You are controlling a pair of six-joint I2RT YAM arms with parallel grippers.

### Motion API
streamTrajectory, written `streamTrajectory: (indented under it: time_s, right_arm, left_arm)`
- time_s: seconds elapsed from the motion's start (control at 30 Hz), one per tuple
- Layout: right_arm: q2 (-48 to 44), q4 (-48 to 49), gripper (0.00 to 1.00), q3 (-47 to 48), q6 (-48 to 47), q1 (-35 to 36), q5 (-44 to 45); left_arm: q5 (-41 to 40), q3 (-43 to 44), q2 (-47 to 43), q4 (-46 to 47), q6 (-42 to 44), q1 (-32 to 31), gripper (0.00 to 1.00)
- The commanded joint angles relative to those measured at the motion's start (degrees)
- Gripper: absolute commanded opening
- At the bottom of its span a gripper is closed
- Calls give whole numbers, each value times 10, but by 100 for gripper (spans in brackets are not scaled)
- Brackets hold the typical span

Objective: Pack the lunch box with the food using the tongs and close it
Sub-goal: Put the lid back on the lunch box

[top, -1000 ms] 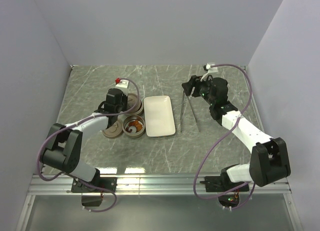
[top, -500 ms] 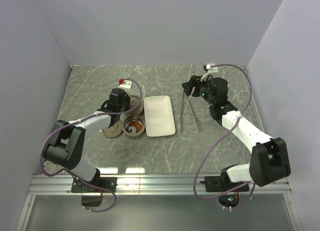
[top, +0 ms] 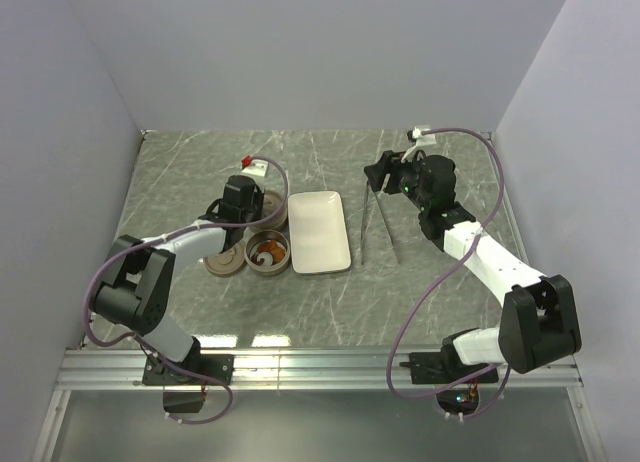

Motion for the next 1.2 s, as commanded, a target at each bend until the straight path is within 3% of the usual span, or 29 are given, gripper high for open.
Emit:
streamTrajectory:
  time_s: [0.0,0.37,0.43,0.47,0.6,0.97,1.17]
  right_arm:
    - [-19,14,68,-6,0,-2,5]
    - [-17,11,68,-4,-1,-2,2]
    - [-16,11,68,-4,-1,-2,2]
    - [-15,10,68,-3,-1,-2,2]
    - [-13,9,68,-2,-2,-2,3]
    - [-13,8,68,-2,-3,-2,5]
    - [-14,10,68,-4,-4,-3,3]
  left_arm:
    - [10,24,11,8,-2,-5,0]
    - [9,16,-1,-3,-15,-7,1]
    - [5,12,-10,3,-16,-7,8]
    - [4,9,-13,4,-15,-7,19]
    - [3,-5,-32,22,-10,-9,41]
    - [-36,-49,-101,60,-15,-26,50]
    - [-159,-95,-190,29,-73,-52,52]
